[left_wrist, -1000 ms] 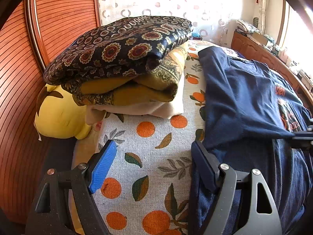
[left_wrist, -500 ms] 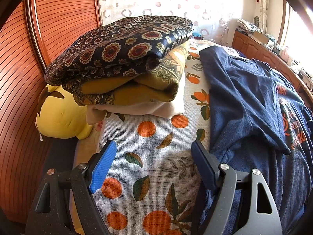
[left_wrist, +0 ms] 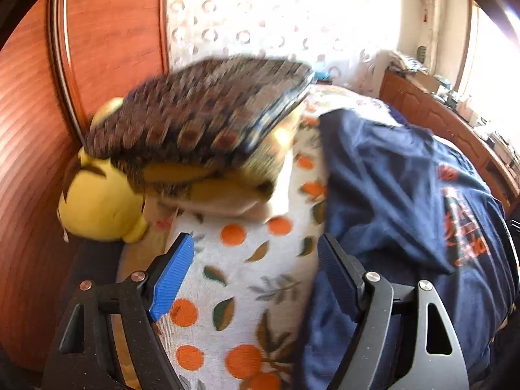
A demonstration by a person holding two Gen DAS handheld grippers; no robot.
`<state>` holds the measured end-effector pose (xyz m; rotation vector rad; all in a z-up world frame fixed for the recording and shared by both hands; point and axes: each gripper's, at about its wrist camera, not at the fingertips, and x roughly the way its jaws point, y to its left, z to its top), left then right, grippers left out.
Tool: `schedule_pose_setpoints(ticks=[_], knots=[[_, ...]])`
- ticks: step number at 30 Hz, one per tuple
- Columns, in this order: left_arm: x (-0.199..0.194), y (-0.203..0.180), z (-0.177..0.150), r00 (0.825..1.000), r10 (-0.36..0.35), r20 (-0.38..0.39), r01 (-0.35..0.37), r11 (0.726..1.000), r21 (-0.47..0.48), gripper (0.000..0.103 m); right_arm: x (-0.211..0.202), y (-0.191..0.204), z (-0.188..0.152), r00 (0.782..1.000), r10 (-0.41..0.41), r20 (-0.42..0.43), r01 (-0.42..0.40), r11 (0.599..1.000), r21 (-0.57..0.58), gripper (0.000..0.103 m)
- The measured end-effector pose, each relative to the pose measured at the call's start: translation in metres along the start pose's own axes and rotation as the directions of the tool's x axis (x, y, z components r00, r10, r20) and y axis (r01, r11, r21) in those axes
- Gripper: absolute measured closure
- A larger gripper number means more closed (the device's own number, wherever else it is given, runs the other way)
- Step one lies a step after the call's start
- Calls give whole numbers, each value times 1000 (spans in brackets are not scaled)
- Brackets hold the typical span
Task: Fold small clothes
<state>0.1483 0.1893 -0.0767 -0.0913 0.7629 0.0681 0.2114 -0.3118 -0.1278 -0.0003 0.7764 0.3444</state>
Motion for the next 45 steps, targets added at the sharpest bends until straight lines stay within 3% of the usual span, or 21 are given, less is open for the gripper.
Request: schedule_pose_setpoints(ticks=[4, 10, 15, 19, 21, 23, 27, 30, 33, 37, 40, 43, 45], knots=[[-25, -38, 10, 996, -66, 53, 62, 996, 71, 23, -11, -27, -1, 998, -57, 11, 56, 998, 38, 52], [-36, -115, 12, 979, -200, 46, 188, 963, 192, 23, -8, -58, 0, 992, -122, -26, 124, 989, 86, 52], [-25, -188, 1, 944, -328, -25, 322, 904, 280, 23, 8, -58, 10, 991, -125, -48, 130, 985, 113, 52], [-15, -240, -10, 927, -367, -84, 372, 860, 349, 24, 17, -60, 22, 991, -123, -45, 128, 983, 133, 52], [-9, -260, -16, 923, -368, -111, 383, 847, 369, 24, 22, -61, 25, 994, -99, -38, 103, 984, 147, 64], [-5, -274, -20, 917, -375, -132, 397, 835, 381, 24, 27, -63, 27, 996, -85, -27, 88, 984, 154, 88], [-2, -290, -22, 912, -384, -147, 410, 821, 397, 24, 11, -56, 36, 989, -126, 73, 117, 986, 119, 92], [-3, -294, -21, 909, -391, -147, 416, 818, 396, 24, -11, -38, 52, 980, -105, 170, 88, 991, 101, 92], [-4, -294, -18, 907, -396, -141, 419, 819, 392, 24, -29, -1, 62, 975, -20, 219, 19, 1000, 10, 92], [-2, -300, -12, 905, -401, -144, 424, 814, 397, 24, -27, 44, 57, 983, 104, 149, -88, 990, -113, 92], [1, -307, -7, 905, -401, -142, 423, 809, 408, 24, -21, 55, 41, 988, 130, 83, -117, 982, -146, 80], [4, -313, -1, 906, -400, -141, 421, 808, 412, 24, -20, 47, 31, 992, 108, 62, -98, 984, -151, 52], [6, -319, 3, 905, -402, -139, 421, 805, 418, 24, -23, 32, 30, 993, 88, 73, -79, 989, -125, 46]])
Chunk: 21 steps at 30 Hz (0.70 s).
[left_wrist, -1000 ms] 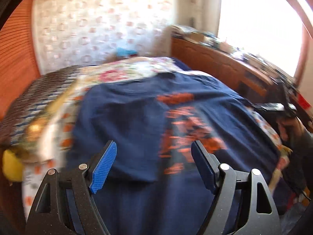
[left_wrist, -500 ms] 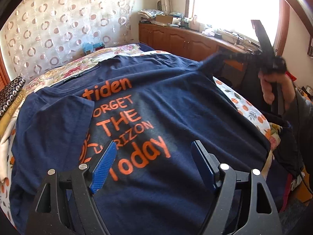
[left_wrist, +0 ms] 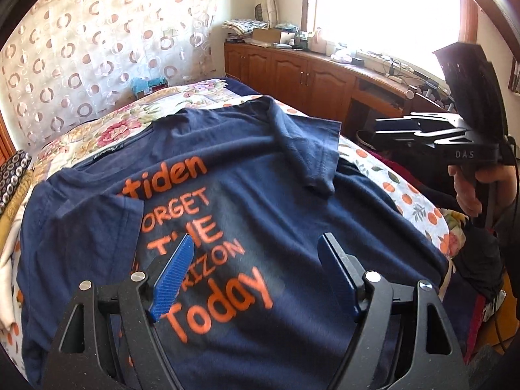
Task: Fold small clothes
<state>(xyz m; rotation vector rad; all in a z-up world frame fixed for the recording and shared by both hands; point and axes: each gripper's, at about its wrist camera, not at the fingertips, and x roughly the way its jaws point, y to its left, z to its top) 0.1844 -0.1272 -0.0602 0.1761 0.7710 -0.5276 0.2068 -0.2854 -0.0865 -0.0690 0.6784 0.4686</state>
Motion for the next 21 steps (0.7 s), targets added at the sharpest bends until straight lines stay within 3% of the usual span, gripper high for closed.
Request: schedule_pose_setpoints(ticks=[5, 10, 13, 18, 20, 21], knots=[[13, -8, 12, 1000, -7, -3, 7, 1000, 11, 24, 5, -38, 7, 989, -145, -16, 146, 983, 110, 46], [31, -27, 28, 999, -53, -9, 53, 997, 61, 25, 47, -68, 22, 987, -141, -81, 156, 961, 226, 46], [43, -38, 36, 993, -111, -27, 113, 991, 75, 38, 64, -80, 32, 987, -129, -97, 151, 951, 271, 46], [71, -54, 44, 983, -166, -75, 173, 980, 97, 57, 89, -85, 44, 991, -52, -121, 89, 944, 317, 67], [86, -58, 47, 981, -160, -107, 170, 981, 96, 61, 92, -82, 43, 988, -48, -148, 89, 953, 289, 96], [92, -60, 48, 981, -155, -121, 167, 981, 99, 63, 90, -81, 44, 987, -53, -149, 92, 958, 273, 99]])
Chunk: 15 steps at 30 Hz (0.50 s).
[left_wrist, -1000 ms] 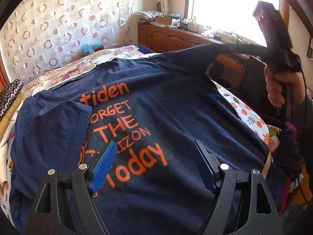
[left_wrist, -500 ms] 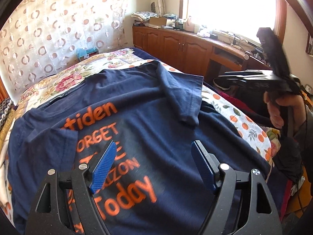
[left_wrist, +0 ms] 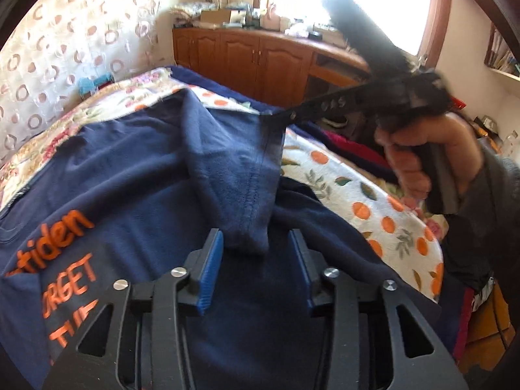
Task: Fold small clothes
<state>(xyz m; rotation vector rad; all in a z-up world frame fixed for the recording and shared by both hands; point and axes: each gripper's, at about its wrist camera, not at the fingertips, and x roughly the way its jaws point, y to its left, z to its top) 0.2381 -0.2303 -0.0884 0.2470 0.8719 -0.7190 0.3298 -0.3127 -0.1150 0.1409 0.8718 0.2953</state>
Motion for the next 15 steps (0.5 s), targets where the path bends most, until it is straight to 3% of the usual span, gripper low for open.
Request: schedule_pose_setpoints(ticks=[5, 7, 13, 15], knots=[[13, -4, 5, 999, 41, -13, -41, 999, 15, 77, -16, 14, 18, 996, 60, 70, -55, 996, -65, 103], [10, 1, 5, 999, 41, -3, -41, 999, -3, 92, -29, 21, 22, 992, 81, 100, -72, 994, -88, 103], [-16, 14, -2, 998, 11, 57, -7, 998, -58, 94, -52, 40, 18, 982, 101, 160, -79, 987, -138, 103], [-23, 17, -3, 997, 13, 73, -8, 998, -65, 94, -47, 37, 11, 988, 26, 153, -6, 991, -134, 103]])
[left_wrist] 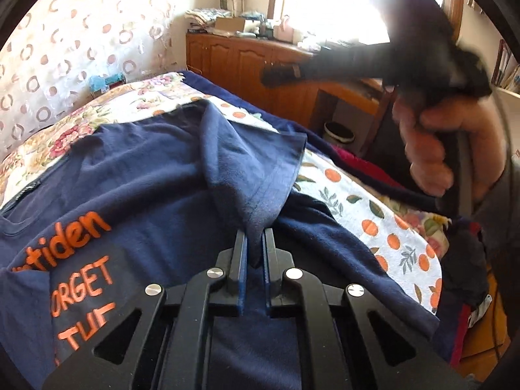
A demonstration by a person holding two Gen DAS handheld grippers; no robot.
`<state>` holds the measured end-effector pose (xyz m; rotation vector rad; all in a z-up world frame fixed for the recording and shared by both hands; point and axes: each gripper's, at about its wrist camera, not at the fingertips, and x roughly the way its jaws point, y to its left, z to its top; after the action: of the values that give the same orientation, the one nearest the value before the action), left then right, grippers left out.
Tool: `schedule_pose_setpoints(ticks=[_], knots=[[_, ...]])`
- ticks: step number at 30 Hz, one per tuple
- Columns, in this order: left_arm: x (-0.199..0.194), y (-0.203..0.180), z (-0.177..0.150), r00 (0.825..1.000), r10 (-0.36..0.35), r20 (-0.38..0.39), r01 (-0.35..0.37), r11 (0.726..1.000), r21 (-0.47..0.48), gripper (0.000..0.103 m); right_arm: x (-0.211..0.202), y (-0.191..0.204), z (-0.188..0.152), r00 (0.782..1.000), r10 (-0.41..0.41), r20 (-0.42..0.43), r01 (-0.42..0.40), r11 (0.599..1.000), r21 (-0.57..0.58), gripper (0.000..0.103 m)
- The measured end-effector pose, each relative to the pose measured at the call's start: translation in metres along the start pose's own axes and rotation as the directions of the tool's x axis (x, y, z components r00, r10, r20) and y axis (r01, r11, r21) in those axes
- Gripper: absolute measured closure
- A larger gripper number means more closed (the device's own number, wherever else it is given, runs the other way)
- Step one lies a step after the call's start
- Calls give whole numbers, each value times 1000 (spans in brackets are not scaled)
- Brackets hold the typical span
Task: Fold small clothes
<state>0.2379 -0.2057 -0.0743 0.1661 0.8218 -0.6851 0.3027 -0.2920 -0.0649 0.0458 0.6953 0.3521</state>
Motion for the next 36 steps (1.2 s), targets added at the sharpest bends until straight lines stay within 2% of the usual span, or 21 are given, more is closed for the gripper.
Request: schedule_pose_setpoints(ticks=[1, 3, 4, 5, 6, 7, 8, 13, 15, 16, 17, 19, 20, 23, 29, 36], knots=[[0, 3, 2, 1000, 2, 1, -2, 1000, -3, 94, 6, -2, -4, 1000, -24, -14, 24, 1000, -3, 102], [0, 8, 3, 1000, 8, -2, -8, 1000, -11, 94, 17, -11, -17, 996, -69, -56, 69, 998, 11, 90], [1, 10, 2, 1000, 10, -7, -10, 1000, -16, 94, 18, -15, -20, 996, -70, -63, 71, 997, 22, 76], [2, 11, 0, 1000, 12, -11, -12, 1000, -20, 94, 19, -19, -25, 996, -66, -67, 68, 997, 34, 68], [3, 12, -1, 1000, 13, -15, -14, 1000, -22, 94, 18, -23, -30, 996, -59, -69, 62, 997, 50, 55], [5, 14, -1, 1000, 14, -19, -14, 1000, -25, 94, 19, -26, -33, 996, -56, -73, 60, 996, 59, 48], [8, 15, -2, 1000, 16, -24, -16, 999, -28, 94, 17, -26, -35, 995, -60, -78, 65, 996, 62, 48], [11, 17, -4, 1000, 11, -27, -13, 999, -42, 94, 15, -17, -42, 987, -80, -136, 87, 995, 39, 49], [11, 18, -4, 1000, 10, -27, -11, 999, -45, 94, 16, -13, -41, 983, -88, -161, 92, 996, 18, 63], [11, 17, -4, 1000, 10, -27, -11, 999, -45, 94, 16, -12, -41, 981, -89, -172, 92, 996, 9, 72], [10, 17, -4, 1000, 10, -26, -11, 999, -43, 94, 19, -11, -39, 979, -91, -184, 93, 996, 1, 87], [10, 18, -4, 1000, 9, -22, -10, 999, -42, 94, 22, -12, -36, 976, -99, -196, 98, 995, -18, 98], [8, 19, -4, 1000, 10, -18, -10, 999, -43, 94, 22, -12, -35, 977, -93, -194, 90, 996, -22, 100], [4, 22, -4, 1000, 4, -3, -4, 999, -51, 94, 20, -10, -25, 984, -72, -161, 68, 997, -32, 101], [-16, 25, -6, 999, -8, 42, 11, 997, -71, 94, -2, 15, 8, 999, -3, -36, 0, 997, -73, 101], [-47, 28, -33, 998, 9, 60, -4, 996, -92, 94, -4, 78, 56, 988, 150, 20, -145, 978, -148, 101]])
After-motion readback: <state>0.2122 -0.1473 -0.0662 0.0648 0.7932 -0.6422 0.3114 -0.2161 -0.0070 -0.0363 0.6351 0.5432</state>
